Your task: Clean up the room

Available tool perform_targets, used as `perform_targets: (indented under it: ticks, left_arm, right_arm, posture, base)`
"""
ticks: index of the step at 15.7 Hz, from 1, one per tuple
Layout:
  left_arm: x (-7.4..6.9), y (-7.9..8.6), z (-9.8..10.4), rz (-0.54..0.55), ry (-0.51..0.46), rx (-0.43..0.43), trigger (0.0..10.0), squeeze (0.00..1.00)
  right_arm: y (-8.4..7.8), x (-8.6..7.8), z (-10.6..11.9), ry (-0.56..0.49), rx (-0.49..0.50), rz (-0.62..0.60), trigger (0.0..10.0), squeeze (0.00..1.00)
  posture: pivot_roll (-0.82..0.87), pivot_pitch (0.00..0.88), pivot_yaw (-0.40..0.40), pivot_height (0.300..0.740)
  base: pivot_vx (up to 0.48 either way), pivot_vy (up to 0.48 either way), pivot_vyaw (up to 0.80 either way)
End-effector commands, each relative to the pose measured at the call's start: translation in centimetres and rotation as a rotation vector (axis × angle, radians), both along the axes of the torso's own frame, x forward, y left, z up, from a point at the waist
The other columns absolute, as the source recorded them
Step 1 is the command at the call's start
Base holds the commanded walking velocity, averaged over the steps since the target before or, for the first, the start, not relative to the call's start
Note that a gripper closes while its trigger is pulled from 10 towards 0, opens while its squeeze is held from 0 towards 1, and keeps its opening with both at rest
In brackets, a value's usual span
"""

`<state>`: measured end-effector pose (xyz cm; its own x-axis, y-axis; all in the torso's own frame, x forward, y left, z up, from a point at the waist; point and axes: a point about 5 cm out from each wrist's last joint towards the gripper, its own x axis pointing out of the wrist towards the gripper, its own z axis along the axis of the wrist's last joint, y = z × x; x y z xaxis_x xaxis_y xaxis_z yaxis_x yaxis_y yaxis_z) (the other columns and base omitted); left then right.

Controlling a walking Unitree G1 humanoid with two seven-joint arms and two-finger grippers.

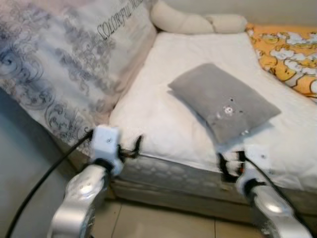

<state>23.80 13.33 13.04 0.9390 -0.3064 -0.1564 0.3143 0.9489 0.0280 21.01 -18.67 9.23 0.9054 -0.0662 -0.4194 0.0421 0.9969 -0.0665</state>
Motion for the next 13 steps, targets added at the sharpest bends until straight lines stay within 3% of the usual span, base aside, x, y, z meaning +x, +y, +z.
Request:
perform_targets:
  ticks: [1, 9, 13]
  left_arm:
    - [0.0, 1.0, -0.1, 0.028, 0.003, 0.025, 10.0, 0.0]
    - [0.5, 1.5, 0.1, 0.031, -0.007, 0.032, 10.0, 0.0]
    - [0.7, 1.3, 0.0, 0.018, -0.007, 0.033, 10.0, 0.0]
  right_arm:
    - [0.8, 0.6, 0.4, -0.024, 0.03, 0.043, 10.0, 0.0]
    - [1.9, 1.7, 0.7, -0.053, 0.045, 0.104, 10.0, 0.0]
    - [1.7, 1.7, 0.8, -0.061, 0.071, 0.084, 10.0, 0.0]
  posture:
    - [-0.01, 0.0, 0.036, 0.74]
    - [0.0, 0.0, 0.029, 0.74]
    - [-0.01, 0.0, 0.034, 0.74]
  base:
    - [0.262, 0.0, 0.0]
    - [0.281, 0.0, 0.0]
    - [0.302, 0.0, -0.77]
